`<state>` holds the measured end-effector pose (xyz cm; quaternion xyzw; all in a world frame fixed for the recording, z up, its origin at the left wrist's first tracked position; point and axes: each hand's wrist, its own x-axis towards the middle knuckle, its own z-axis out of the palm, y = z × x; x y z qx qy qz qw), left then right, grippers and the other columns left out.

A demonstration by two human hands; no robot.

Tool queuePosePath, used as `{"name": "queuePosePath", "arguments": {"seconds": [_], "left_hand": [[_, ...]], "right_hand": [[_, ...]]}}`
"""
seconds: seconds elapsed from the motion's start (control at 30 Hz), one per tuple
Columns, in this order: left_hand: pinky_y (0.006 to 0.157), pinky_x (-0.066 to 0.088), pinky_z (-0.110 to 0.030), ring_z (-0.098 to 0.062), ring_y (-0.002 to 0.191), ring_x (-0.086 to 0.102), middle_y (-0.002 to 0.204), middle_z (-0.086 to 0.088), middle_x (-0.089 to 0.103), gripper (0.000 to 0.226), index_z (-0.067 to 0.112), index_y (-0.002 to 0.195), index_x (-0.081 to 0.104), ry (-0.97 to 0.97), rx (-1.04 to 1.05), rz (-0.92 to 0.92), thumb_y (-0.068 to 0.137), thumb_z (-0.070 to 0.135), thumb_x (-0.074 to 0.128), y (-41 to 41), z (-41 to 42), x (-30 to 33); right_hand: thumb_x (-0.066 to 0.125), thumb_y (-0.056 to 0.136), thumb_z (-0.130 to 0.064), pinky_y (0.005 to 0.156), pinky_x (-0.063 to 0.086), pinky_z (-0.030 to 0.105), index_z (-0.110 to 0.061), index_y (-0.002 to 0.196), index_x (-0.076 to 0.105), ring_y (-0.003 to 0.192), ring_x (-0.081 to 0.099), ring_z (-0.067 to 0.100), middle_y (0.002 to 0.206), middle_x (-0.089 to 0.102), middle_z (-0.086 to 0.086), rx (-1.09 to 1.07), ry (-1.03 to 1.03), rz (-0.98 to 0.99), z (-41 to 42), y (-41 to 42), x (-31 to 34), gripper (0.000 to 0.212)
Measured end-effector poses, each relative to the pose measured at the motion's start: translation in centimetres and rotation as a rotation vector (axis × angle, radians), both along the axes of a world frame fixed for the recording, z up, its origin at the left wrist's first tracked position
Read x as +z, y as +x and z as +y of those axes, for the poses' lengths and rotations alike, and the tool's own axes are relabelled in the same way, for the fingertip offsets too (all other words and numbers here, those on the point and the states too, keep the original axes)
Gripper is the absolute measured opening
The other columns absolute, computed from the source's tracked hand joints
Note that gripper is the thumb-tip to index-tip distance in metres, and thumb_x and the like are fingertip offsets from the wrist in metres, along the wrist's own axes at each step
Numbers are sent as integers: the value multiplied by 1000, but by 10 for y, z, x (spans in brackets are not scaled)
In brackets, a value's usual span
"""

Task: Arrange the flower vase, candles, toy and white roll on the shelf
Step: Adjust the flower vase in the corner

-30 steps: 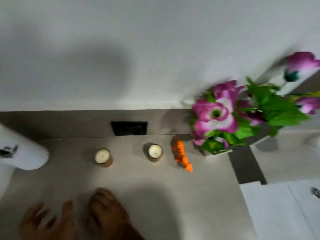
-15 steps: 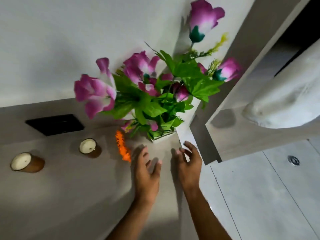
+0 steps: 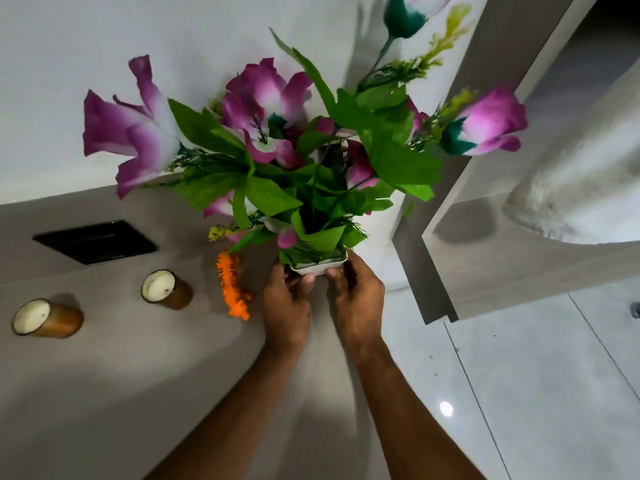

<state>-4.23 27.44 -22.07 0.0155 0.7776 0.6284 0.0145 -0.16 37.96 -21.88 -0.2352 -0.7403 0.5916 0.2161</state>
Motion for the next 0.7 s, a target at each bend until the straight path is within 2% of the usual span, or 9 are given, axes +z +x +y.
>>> {"name": "queuePosePath", "arguments": {"seconds": [0.1,0.2,0.37,0.47,0.53,0.63,0.7], "left_hand": [[86,54,-17,5,96,71,103,7,76,40,3,122,63,9,-21,-5,88,21,70,-1,2,-1],[86,54,-17,7,96,71,103,11,74,40,5,122,63,0,-32,-7,87,23,70,-3,4,0],[91,55,-24,6,97,70,106,4,75,44,5,126,62,-25,-32,-3,86,24,69,-2,7,1],[93,55,-29,0,98,70,106,2,74,42,6,124,62,-28,-33,-4,86,22,68,-3,9,-1],[93,55,-29,2,98,70,106,3,74,40,6,123,62,-29,-33,-1,87,21,69,-3,9,-3],[94,56,-26,-9,106,73,111,-2,74,45,4,128,60,-28,-40,-10,86,11,73,-4,9,-4],[96,55,-20,-11,110,72,119,-7,72,59,2,137,54,-58,-55,-6,82,0,77,-2,6,-1]], "right_hand": [[64,100,-7,82,59,47,-15,129,68,84,69,24,98,77,8,-20,-11,-3,1,-2,-1,30],[64,100,-10,87,59,46,-14,132,68,93,72,25,103,78,6,-45,7,-2,1,-3,-1,32],[62,100,-10,83,60,48,-17,126,69,87,72,24,98,77,5,-76,4,-7,0,-3,-6,28],[61,101,-11,81,60,51,-17,122,69,85,71,27,96,77,7,-87,8,0,1,-4,-7,23],[61,102,-11,81,60,52,-17,123,69,85,71,28,97,77,7,-81,-7,5,2,-5,-8,23],[63,101,-12,88,59,53,-16,130,67,96,73,27,107,77,8,-89,-15,0,1,-5,-10,29],[67,99,-17,97,58,51,-19,136,62,111,70,24,121,73,7,-136,-18,16,-3,0,-12,37]]}}
